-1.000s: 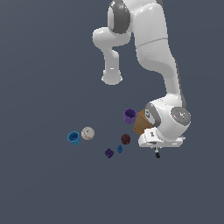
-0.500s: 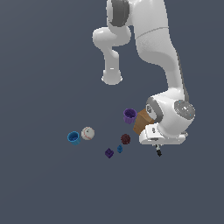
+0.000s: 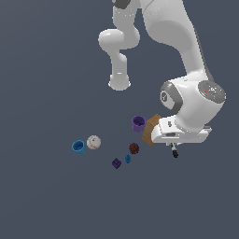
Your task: Pick up a designated object from a clutter of objects.
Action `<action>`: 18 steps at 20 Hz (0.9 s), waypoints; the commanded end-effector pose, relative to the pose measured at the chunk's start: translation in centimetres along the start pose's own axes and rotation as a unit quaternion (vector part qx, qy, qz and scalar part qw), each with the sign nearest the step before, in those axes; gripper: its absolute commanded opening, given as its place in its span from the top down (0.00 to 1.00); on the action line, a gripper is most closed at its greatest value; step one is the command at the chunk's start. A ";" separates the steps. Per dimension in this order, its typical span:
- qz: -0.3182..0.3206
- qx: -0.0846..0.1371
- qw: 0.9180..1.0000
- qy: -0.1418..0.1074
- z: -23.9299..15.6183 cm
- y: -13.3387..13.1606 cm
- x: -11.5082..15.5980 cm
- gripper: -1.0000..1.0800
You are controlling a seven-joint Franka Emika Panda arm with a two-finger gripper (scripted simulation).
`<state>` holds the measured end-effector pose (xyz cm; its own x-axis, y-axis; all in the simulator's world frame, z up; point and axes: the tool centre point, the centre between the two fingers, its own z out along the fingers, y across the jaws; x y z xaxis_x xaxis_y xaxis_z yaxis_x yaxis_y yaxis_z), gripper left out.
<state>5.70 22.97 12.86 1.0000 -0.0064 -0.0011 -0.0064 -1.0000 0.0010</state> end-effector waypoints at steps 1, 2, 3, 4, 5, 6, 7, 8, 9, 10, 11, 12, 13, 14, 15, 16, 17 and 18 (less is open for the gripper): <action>0.000 0.000 1.000 0.001 -3.1 0.1 -0.3 1.00; 0.000 0.000 1.000 0.001 -4.3 0.2 -0.4 1.00; 0.000 0.000 1.000 0.001 -5.6 0.3 -0.5 1.00; 0.000 0.000 1.000 0.001 -6.8 0.3 -0.7 1.00; 0.000 0.000 1.000 0.001 -8.0 0.4 -0.8 1.00; 0.000 0.000 1.000 0.001 -9.3 0.4 -0.9 1.00; 0.000 0.000 1.000 0.000 -10.5 0.5 -1.0 1.00; 0.000 0.000 1.000 0.000 -11.8 0.6 -1.1 1.00; 0.000 0.000 1.000 0.000 -13.0 0.6 -1.2 1.00; 0.000 0.000 1.000 0.000 -14.2 0.7 -1.3 1.00; 0.000 0.000 1.000 0.000 -15.4 0.7 -1.4 1.00; 0.000 0.000 1.000 0.000 -16.6 0.8 -1.5 1.00; -0.001 0.001 1.000 0.000 -17.8 0.8 -1.6 1.00; -0.001 0.001 1.000 0.000 -19.0 0.9 -1.6 1.00; -0.001 0.001 1.000 0.000 -20.1 0.9 -1.7 1.00; -0.001 0.001 1.000 0.000 -21.3 1.0 -1.8 1.00; -0.001 0.001 1.000 0.000 -22.4 1.0 -1.8 1.00; -0.001 0.001 1.000 0.000 -23.4 1.1 -1.9 1.00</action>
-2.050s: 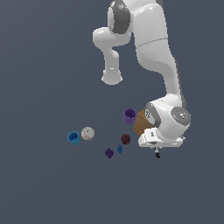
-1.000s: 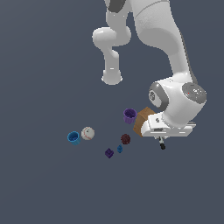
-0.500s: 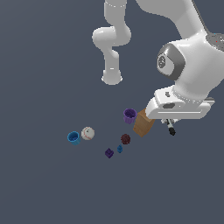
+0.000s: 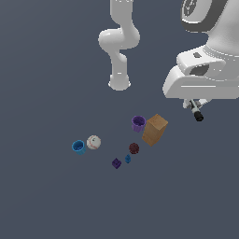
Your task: Pick up a designated object from a clutter of objects.
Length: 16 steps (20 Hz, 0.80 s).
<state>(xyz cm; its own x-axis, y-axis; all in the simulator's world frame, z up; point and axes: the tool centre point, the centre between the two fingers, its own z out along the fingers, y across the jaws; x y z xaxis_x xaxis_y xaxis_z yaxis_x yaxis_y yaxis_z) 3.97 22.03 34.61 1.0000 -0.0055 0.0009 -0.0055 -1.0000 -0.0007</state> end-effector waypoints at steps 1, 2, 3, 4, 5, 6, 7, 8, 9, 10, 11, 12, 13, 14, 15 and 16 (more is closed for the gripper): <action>0.000 0.000 1.000 -0.001 -2.6 0.1 -0.2 1.00; 0.000 0.000 1.000 -0.001 -3.5 0.1 -0.2 1.00; 0.000 0.000 1.000 -0.001 -4.4 0.2 -0.3 1.00; 0.000 0.000 1.000 -0.001 -5.1 0.2 -0.3 1.00; 0.000 0.000 1.000 -0.001 -5.9 0.3 -0.3 1.00; 0.000 0.000 1.000 -0.001 -6.5 0.3 -0.3 1.00; 0.000 0.000 1.000 -0.001 -7.1 0.3 -0.3 1.00; 0.000 0.000 1.000 -0.001 -7.7 0.3 -0.3 1.00; 0.001 0.000 1.000 0.000 -8.1 0.3 -0.3 1.00; 0.001 0.000 1.000 0.000 -8.6 0.3 -0.3 1.00; 0.001 0.000 1.000 0.000 -9.0 0.4 -0.3 1.00; 0.001 0.000 1.000 0.000 -9.3 0.4 -0.3 1.00; 0.001 0.000 1.000 0.000 -9.6 0.4 -0.3 1.00; 0.001 0.000 1.000 0.000 -9.8 0.4 -0.3 1.00; 0.001 0.000 1.000 0.000 -9.9 0.4 -0.3 1.00; 0.001 0.000 1.000 0.000 -10.1 0.4 -0.3 1.00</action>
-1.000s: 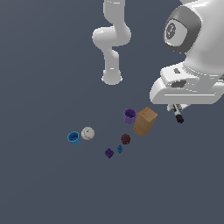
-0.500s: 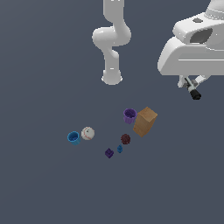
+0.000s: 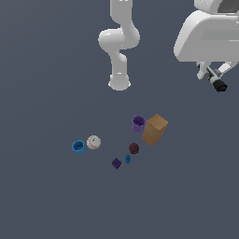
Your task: Pick up a designated object from a clutter of objects.
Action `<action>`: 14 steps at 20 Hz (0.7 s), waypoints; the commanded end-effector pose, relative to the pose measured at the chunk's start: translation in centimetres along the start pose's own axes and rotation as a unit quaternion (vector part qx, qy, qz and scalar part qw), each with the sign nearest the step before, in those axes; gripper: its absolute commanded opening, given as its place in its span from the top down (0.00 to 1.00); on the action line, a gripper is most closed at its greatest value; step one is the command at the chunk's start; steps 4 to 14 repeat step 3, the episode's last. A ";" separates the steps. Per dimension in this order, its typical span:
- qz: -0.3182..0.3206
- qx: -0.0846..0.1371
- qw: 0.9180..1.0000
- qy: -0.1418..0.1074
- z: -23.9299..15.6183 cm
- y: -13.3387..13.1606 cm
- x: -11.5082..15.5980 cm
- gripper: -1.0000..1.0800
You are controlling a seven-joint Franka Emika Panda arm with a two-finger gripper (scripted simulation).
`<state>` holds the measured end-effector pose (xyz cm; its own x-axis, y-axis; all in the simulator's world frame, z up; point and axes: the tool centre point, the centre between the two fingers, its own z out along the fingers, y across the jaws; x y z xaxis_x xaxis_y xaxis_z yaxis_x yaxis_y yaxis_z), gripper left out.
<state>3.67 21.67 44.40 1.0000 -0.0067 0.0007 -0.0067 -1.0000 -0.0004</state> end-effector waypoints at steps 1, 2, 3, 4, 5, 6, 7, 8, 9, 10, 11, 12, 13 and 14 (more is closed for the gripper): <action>0.000 0.000 1.000 0.000 -0.3 0.0 0.0 1.00; 0.000 0.000 1.000 0.000 -0.4 0.0 0.1 1.00; 0.000 0.000 1.000 0.000 -0.3 0.0 0.1 1.00; 0.000 0.000 1.000 0.000 -0.3 0.0 0.1 1.00; 0.000 0.000 1.000 0.000 -0.3 0.0 0.1 1.00; 0.000 0.000 1.000 0.000 -0.3 0.0 0.1 1.00; 0.000 0.000 1.000 0.000 -0.3 0.0 0.1 1.00; 0.000 0.000 1.000 0.000 -0.3 0.0 0.1 1.00; 0.000 0.000 1.000 0.000 -0.3 0.0 0.1 1.00; 0.000 0.000 1.000 0.000 -0.3 0.0 0.1 1.00; 0.000 0.000 1.000 0.000 -0.3 0.0 0.1 1.00; 0.000 0.000 1.000 0.000 -0.3 0.0 0.1 1.00; 0.000 0.000 1.000 0.000 -0.3 0.0 0.1 1.00; 0.000 0.000 1.000 0.000 -0.3 0.0 0.1 1.00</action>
